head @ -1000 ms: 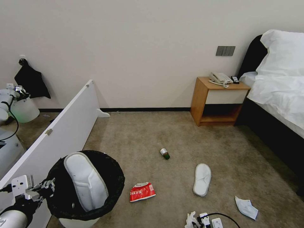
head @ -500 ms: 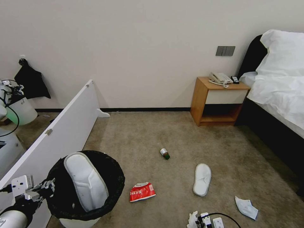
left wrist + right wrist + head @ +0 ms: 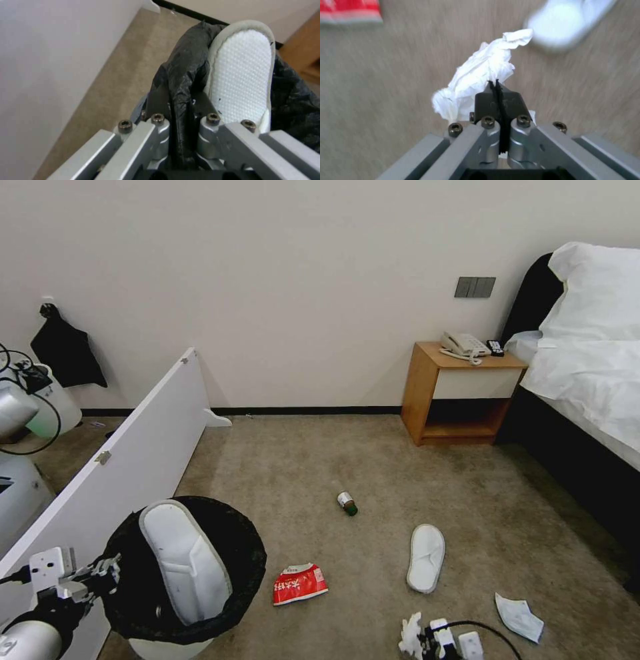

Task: Pick up the trash bin, then pick up the garbage from the floor and place it into the trash bin.

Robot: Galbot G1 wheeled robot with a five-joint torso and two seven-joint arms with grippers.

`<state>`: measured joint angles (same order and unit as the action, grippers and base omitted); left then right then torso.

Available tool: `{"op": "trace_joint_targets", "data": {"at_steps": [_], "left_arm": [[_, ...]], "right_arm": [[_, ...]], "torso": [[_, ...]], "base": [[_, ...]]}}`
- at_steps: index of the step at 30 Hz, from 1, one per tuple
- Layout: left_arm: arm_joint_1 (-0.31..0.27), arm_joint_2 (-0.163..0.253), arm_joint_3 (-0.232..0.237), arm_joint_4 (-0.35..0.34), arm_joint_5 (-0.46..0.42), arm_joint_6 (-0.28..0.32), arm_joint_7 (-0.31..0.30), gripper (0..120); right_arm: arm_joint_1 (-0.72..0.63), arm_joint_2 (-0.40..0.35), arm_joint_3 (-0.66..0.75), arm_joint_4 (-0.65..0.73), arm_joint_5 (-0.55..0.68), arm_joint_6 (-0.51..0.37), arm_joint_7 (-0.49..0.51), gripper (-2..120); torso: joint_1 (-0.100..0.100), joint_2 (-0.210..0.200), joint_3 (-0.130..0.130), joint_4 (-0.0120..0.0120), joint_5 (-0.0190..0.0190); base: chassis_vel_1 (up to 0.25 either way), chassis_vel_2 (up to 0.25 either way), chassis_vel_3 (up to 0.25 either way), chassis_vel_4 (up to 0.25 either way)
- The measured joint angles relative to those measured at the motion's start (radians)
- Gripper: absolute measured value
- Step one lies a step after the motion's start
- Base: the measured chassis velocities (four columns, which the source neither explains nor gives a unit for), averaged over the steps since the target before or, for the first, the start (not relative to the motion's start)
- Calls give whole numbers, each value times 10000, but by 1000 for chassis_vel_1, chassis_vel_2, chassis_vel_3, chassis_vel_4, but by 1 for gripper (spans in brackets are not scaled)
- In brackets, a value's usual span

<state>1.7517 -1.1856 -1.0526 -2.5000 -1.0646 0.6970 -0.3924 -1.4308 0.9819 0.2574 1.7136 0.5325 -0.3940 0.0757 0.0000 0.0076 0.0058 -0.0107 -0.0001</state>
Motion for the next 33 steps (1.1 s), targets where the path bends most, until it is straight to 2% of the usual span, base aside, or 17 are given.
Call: {"op": "trace_joint_targets", "data": {"at_steps": [3, 9, 11, 20, 24, 26, 27, 29, 30, 33], "left_arm": [[-240, 166, 397, 0, -182, 28, -95, 5], [-340, 360, 677, 0, -281, 57, -97, 5], [-339, 426, 850, 0, -302, 63, -58, 5], [-376, 629, 1211, 0, -317, 74, -7, 5], [-327, 702, 1274, 0, -329, 81, -7, 5], [-257, 724, 1282, 0, -353, 86, -7, 5], [-257, 724, 1282, 0, -353, 86, -7, 5], [-202, 718, 1336, 0, -343, 96, -13, 5], [-202, 718, 1336, 0, -343, 96, -13, 5], [-174, 664, 1508, 1, -174, 99, -48, 5]], "right_arm": [[-551, -241, 809, 1250, 226, 294, -91, 0], [-1325, -509, 1874, 2531, 350, 774, -414, 0], [-1880, -665, 2505, 3466, 310, 1344, -880, 0], [-2539, -1067, 3497, 5415, 489, 2583, -1977, 0], [-2340, -1417, 3693, 5928, 949, 2919, -2443, 0], [-1753, -2013, 3685, 6388, 1953, 3126, -2765, 0], [-1753, -2013, 3685, 6388, 1953, 3126, -2765, 0], [-793, -2645, 3291, 6583, 2837, 3327, -2976, 0], [-793, -2645, 3291, 6583, 2837, 3327, -2976, 0], [260, -3554, 2673, 6609, 3739, 3585, -3313, 0]], "torso": [[0, 0, 0, 0, 1], [0, 0, 0, -2, 1], [0, 0, 0, -1, 0], [-1, 0, 0, 0, 1], [-1, 0, 0, -2, 2], [0, 0, 0, -1, 1], [0, 0, 0, -1, 1], [0, 0, 0, 4, 1], [0, 0, 0, 4, 1], [0, 0, 1, 1, 1]], "base": [[0, 0, 0, 0], [0, 0, 0, 0], [0, 0, 0, 0], [0, 0, 0, 0], [0, 0, 0, 0], [0, 0, 0, 0], [0, 0, 0, 0], [0, 0, 0, 0], [0, 0, 0, 0], [0, 0, 0, 0]]}}
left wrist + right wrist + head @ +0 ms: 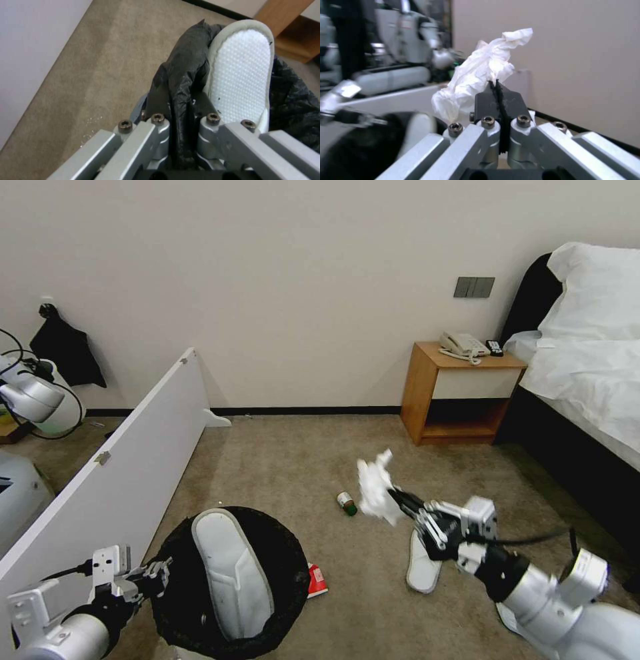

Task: Pick up the trash bin, then pick up the garbage from the floor and place it into the trash bin.

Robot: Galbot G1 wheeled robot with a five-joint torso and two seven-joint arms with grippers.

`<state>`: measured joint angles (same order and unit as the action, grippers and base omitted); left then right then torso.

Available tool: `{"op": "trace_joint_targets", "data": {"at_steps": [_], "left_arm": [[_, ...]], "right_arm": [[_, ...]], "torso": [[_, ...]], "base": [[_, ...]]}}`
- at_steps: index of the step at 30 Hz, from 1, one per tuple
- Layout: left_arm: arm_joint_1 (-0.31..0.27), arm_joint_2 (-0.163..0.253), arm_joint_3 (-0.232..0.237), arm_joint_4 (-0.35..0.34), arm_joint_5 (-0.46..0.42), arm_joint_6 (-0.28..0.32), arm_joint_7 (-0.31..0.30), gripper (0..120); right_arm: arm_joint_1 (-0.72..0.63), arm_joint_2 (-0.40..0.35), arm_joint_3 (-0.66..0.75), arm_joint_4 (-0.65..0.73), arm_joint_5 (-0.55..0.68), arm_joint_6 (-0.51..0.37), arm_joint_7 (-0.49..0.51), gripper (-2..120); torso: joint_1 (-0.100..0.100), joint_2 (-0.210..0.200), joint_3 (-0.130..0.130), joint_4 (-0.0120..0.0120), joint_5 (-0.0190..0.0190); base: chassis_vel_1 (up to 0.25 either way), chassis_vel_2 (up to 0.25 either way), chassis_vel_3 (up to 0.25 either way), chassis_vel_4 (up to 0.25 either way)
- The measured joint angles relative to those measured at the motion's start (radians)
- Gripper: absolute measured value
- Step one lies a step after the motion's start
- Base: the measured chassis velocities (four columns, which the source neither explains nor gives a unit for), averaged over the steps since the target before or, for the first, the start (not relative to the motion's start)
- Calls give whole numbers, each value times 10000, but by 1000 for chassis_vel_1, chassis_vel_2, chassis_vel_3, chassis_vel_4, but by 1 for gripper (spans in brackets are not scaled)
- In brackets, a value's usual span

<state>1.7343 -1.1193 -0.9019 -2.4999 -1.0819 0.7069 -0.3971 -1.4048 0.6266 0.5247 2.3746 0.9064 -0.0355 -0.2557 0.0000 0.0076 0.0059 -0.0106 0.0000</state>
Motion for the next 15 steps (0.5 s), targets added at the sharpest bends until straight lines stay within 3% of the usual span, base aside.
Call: {"op": "trace_joint_targets", "data": {"at_steps": [6, 15], "left_arm": [[-11, -88, 290, 0, 312, 0, -8, 5], [-72, -92, 318, 0, 348, 1, -20, 5]], "right_arm": [[1209, -564, -1095, -180, 505, 364, -615, 0], [3463, -396, -3288, -605, 873, 478, -1226, 0]], "torso": [[0, 0, 0, -4, 1], [0, 0, 0, -1, 0]], "base": [[0, 0, 0, 0], [0, 0, 0, 0]]}}
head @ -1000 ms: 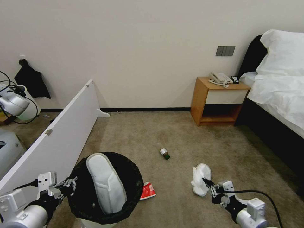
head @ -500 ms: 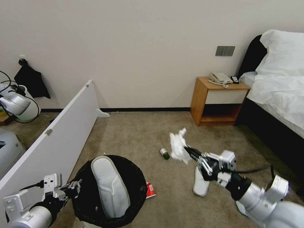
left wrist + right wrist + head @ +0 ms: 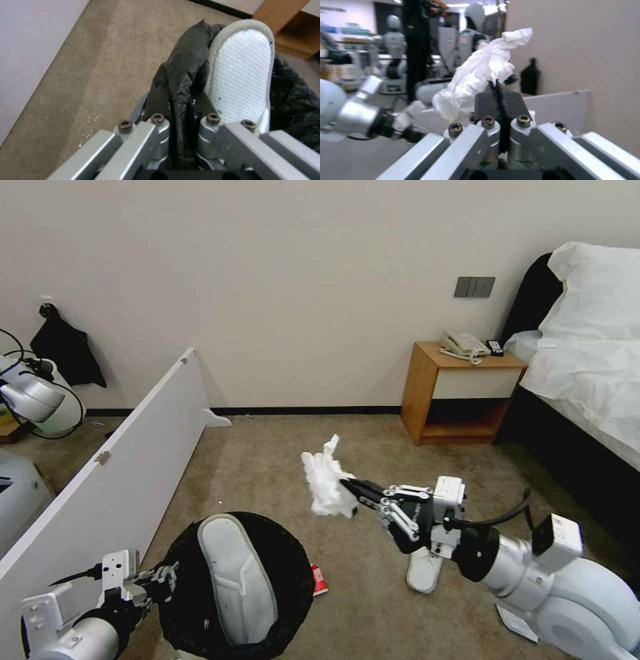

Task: Pick up the trash bin, then pick up the garbage from the floor and place it into the trash bin.

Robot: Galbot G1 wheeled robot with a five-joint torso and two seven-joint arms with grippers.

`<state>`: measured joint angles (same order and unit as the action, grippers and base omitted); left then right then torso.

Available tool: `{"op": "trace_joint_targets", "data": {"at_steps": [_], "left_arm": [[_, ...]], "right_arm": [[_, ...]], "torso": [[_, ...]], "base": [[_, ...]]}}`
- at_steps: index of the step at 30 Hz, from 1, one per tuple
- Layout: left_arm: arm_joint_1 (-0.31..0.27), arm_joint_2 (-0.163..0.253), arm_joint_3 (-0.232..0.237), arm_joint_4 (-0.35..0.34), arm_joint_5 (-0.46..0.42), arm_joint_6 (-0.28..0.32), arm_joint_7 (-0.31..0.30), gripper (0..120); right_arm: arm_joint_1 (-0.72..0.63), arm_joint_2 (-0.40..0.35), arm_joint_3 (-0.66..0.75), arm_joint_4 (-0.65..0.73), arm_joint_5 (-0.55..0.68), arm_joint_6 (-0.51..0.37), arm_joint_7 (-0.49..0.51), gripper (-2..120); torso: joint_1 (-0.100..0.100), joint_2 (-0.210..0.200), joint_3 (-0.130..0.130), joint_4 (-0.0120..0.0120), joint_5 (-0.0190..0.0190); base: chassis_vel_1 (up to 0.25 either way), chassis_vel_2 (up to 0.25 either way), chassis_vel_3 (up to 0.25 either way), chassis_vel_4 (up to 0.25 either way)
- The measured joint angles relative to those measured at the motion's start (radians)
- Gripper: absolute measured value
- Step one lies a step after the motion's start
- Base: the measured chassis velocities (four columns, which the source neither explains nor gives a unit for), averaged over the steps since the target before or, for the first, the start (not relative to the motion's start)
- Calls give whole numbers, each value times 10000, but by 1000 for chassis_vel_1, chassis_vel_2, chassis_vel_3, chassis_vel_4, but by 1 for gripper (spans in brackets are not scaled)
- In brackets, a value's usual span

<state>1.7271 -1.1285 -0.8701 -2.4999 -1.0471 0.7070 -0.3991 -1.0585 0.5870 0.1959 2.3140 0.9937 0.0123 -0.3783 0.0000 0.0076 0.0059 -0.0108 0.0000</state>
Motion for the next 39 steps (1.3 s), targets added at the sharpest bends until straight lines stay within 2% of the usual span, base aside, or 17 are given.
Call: {"op": "trace_joint_targets", "data": {"at_steps": [2, 14, 20, 28, 39], "left_arm": [[-34, 0, -36, 0, 0, 0, -2, 5], [-75, 17, -262, 0, -99, -4, 13, 5], [-68, -1, -270, -1, -117, -5, 21, 5], [-40, 24, -361, -1, -177, -11, 25, 5], [-41, 22, -428, 0, -228, -11, 27, 5]], "right_arm": [[618, 119, -808, -155, 3, 0, -160, 0], [2814, 874, -3644, -830, -59, -1, -268, 0], [3642, 1340, -4555, -1178, -121, -8, -227, 0], [4180, 1667, -5249, -1541, -213, -76, -101, 0], [4183, 1589, -5410, -1736, -463, -243, -41, 0]], "torso": [[0, 0, 0, 1, 0], [0, -1, -1, 0, -2], [0, -1, 0, 2, -1], [0, -1, 0, 0, -1], [0, -1, -1, 1, -1]], "base": [[0, 0, 0, 0], [0, 0, 0, 0], [0, 0, 0, 0], [0, 0, 0, 0], [0, 0, 0, 0]]}}
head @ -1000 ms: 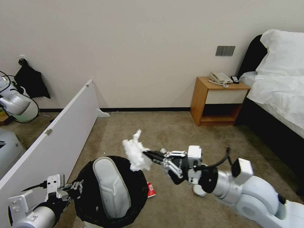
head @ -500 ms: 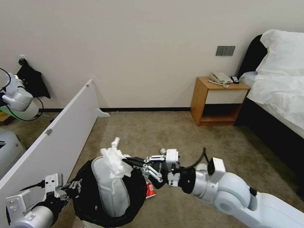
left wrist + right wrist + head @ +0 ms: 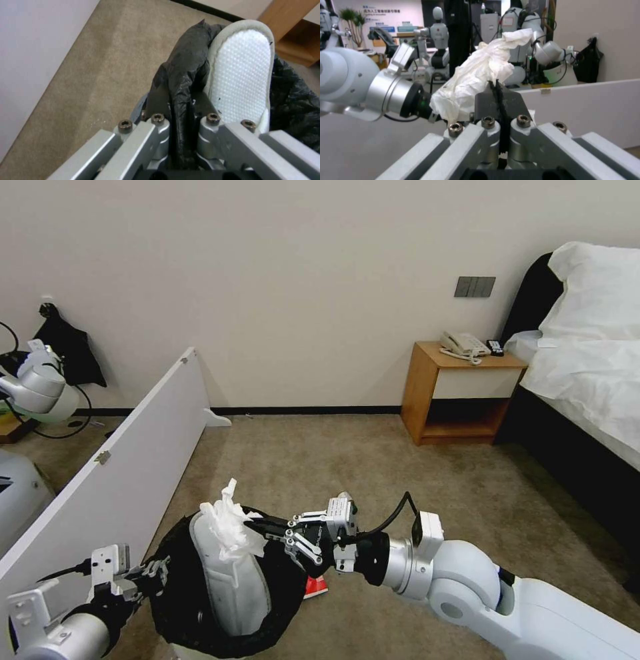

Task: Pick up the trash bin, then pick up the garbage from the floor and place it into the trash bin.

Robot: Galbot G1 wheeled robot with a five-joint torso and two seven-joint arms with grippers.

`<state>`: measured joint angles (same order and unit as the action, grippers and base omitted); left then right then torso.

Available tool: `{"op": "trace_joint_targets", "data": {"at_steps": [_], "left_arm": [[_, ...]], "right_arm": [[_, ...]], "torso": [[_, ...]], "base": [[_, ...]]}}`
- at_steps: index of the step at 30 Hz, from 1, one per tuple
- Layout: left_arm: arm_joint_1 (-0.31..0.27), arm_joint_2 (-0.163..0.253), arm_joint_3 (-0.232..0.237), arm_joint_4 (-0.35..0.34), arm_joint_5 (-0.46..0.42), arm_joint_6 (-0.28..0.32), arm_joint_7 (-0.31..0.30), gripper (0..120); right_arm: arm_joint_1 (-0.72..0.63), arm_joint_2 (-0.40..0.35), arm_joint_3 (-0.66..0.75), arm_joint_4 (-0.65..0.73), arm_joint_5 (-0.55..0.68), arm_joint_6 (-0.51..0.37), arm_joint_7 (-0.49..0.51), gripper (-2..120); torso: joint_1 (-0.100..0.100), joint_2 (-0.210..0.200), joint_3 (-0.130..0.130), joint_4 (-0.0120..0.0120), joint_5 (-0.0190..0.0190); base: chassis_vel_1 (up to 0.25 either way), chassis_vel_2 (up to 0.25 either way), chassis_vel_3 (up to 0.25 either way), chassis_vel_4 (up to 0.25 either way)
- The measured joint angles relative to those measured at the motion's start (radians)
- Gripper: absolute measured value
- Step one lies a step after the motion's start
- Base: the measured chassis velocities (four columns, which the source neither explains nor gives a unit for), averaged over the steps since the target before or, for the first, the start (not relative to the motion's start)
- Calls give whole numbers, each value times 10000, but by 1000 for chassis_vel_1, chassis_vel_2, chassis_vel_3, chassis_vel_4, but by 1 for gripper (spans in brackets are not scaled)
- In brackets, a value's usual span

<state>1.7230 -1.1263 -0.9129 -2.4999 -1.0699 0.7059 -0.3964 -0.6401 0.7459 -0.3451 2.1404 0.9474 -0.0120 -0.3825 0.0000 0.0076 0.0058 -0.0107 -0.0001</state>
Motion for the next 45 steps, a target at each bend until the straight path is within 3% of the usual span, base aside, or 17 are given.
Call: {"op": "trace_joint_targets", "data": {"at_steps": [5, 7, 11, 12, 20, 23, 25, 29, 39, 45], "left_arm": [[-8, -5, -6, 0, -57, 0, -3, 5], [-8, 0, -18, 0, -121, 0, -24, 5], [29, -1, -41, 0, -191, -1, -44, 5], [54, -7, -41, 0, -262, 1, -69, 5], [109, -32, -16, 0, -560, 45, -155, 5], [114, -34, -13, 0, -578, 46, -156, 5], [133, -49, 17, 0, -706, 60, -169, 5], [133, -50, 29, 0, -942, 80, -238, 5], [116, -88, -219, -1, -1178, 113, -319, 5], [-8, -330, -621, -1, -1061, 113, -298, 5]], "right_arm": [[-219, -111, 14, -38, -274, 0, -2, 5], [-318, -114, 7, -125, -469, -7, 53, 17], [-362, -109, 1, -179, -544, -16, 92, 27], [-370, -105, 1, -204, -553, -23, 113, 35], [-482, -140, -3, -276, -641, -69, 155, 64], [-494, -144, 0, -277, -642, -69, 156, 67], [-530, -162, 16, -287, -658, -69, 157, 82], [-576, -172, 58, -294, -659, -69, 158, 96], [-1050, -86, 678, -101, -278, -42, 683, 100], [-2553, -20, 2128, 22, -213, -59, 1797, 100]], "torso": [[0, 0, 0, -2, 0], [0, 0, 0, -1, 1], [0, 0, -1, 0, 1], [0, 0, 0, 0, 0], [0, 0, -1, 0, 1], [0, 0, -1, -1, 1], [0, 0, 0, -1, 1], [0, 0, 0, 0, 1], [0, 0, 0, 2, 0], [0, 0, -1, -1, 1]], "base": [[0, 0, 0, 0], [0, 0, 0, 0], [0, 0, 0, 0], [0, 0, 0, 0], [0, 0, 0, 0], [0, 0, 0, 0], [0, 0, 0, 0], [0, 0, 0, 0], [0, 0, 0, 0], [0, 0, 0, 0]]}}
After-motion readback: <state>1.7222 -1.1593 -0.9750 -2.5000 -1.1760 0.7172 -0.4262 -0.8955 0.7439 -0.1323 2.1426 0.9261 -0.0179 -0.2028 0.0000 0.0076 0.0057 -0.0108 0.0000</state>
